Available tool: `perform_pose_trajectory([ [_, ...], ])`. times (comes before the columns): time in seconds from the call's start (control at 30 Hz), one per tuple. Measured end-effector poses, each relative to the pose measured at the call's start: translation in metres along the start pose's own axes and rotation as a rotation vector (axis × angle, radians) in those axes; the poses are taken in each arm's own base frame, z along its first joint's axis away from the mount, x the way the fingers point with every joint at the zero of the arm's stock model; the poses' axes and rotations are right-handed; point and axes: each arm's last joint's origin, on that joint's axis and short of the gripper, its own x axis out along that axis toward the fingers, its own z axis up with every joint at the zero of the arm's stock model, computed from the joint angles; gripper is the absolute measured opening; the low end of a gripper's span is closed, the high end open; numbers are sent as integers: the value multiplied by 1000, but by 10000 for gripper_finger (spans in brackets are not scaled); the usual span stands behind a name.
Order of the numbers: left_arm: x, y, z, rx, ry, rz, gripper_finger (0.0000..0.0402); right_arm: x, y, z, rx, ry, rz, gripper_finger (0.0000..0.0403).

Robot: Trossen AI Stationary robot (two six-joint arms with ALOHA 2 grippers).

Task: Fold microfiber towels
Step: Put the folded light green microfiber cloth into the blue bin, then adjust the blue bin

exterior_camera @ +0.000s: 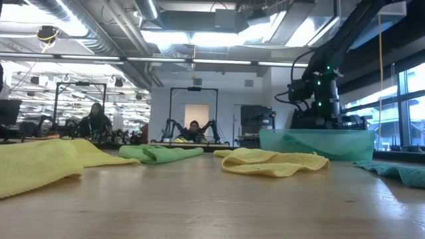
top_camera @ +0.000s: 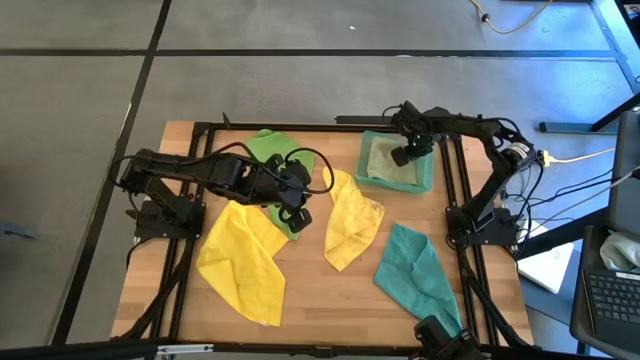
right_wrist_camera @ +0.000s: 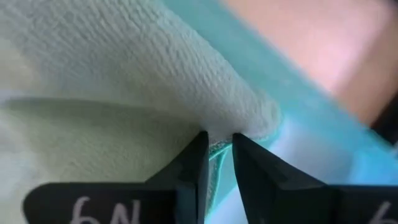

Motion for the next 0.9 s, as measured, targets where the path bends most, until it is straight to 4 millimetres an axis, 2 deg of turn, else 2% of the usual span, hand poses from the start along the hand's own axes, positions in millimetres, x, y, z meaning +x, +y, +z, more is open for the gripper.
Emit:
perform_pose_trajectory([
  [0.1, 0, 1, 1, 13, 2, -2, 73, -25, -2, 7, 2, -68, -13, 75],
  [0.3, 2, 4, 2, 42, 2, 5, 73, -87, -11, 13, 15, -197, -34, 75],
  [0.4, 2, 4, 3, 38, 1, 6, 73, -116, -10, 8, 20, -275, 134, 75],
  [0.5, 2, 4, 3, 8, -6, 3, 73, -133, 1, 0, -11, -313, 361, 75],
  [0.67, 1, 1, 5, -52, -43, 0, 73, -133, 24, -20, -32, -138, 480, 75],
  [0.77, -1, -2, 4, -66, -63, 15, 73, -122, 45, -38, -58, 7, 518, 75],
  [0.9, -2, -4, 3, -77, -74, 23, 73, -99, 67, -65, -60, 142, 436, 75],
])
